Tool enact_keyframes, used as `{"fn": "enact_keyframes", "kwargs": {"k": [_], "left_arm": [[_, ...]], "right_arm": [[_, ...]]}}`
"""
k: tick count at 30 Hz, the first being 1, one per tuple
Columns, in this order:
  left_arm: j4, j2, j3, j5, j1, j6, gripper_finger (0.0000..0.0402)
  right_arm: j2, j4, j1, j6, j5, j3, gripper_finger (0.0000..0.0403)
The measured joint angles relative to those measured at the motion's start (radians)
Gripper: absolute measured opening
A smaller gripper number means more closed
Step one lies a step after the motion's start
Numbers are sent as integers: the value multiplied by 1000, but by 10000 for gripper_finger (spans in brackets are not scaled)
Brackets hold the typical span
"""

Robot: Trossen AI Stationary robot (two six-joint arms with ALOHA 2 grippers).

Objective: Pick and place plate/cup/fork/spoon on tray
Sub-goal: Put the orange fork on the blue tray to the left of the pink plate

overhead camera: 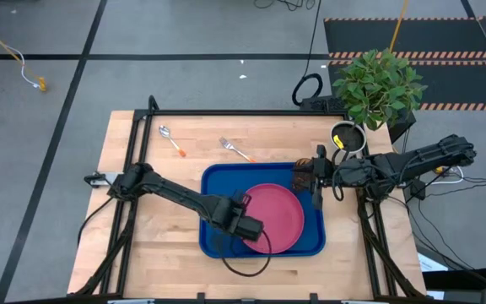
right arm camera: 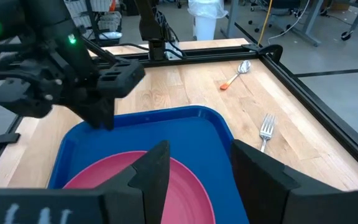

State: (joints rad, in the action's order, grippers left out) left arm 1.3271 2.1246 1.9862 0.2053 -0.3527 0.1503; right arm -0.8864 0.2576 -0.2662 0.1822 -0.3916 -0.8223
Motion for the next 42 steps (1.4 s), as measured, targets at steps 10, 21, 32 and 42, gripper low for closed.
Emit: {"fn": "enact_keyframes", "kwargs": {"k": [10,21,32,42], "left_arm": [[-197,10,-4,79,60,23,120],[-322,-53,-3,206,154,-77,120],[-826,-228,-205,204,121,-27,87],[-1859,-523,-867,96,108,-55,25]], "right_arm": [[0,-5,0,0,0,0,160],[8,29,0,11,0,0,160],[81,118,0,68,-6,7,160],[92,85,0,60,-5,23,160]]}}
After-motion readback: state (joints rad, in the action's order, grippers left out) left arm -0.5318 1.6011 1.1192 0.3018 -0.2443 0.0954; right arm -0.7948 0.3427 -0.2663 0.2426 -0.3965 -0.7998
